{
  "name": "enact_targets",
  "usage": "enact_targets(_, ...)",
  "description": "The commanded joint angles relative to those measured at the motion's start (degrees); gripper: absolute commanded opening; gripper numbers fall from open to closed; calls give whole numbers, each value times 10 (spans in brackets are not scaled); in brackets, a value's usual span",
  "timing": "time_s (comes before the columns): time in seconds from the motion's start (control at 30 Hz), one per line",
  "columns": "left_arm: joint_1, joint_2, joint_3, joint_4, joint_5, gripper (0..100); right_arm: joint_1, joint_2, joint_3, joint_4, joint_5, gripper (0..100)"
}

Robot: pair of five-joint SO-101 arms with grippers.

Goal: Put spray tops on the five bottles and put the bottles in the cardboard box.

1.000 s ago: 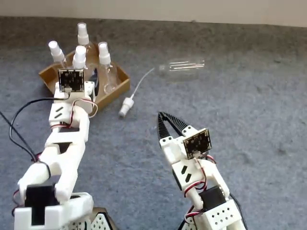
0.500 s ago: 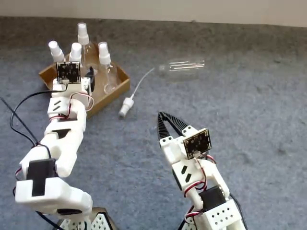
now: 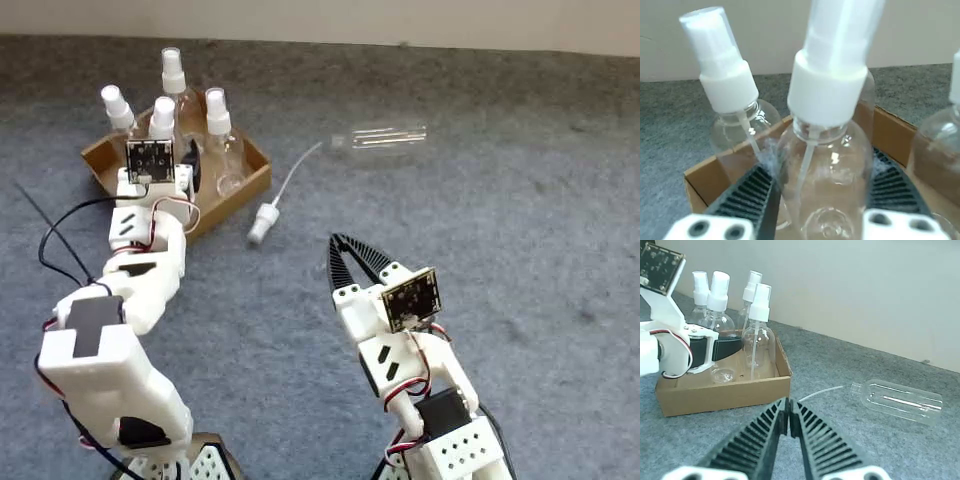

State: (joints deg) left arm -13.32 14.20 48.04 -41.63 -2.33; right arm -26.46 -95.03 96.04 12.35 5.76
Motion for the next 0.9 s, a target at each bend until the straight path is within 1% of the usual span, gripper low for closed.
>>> enact_targets(0.0,-1,0,-34,-17,0,88,3,-3,101,6,4,4)
enact_targets(0.2,0,4,-34,-17,4,91,3,-3,101,6,4,4)
enact_targets(0.3,0,4,-41,-15,48,91,3,-3,101,6,4,4)
enact_targets(0.33,0,4,-49,-14,54,91,3,-3,101,6,4,4)
enact_targets(0.53,0,6,-65,-13,52,91,3,-3,101,6,4,4)
enact_targets(0.87,0,7,-56,-12,52,91,3,-3,101,6,4,4)
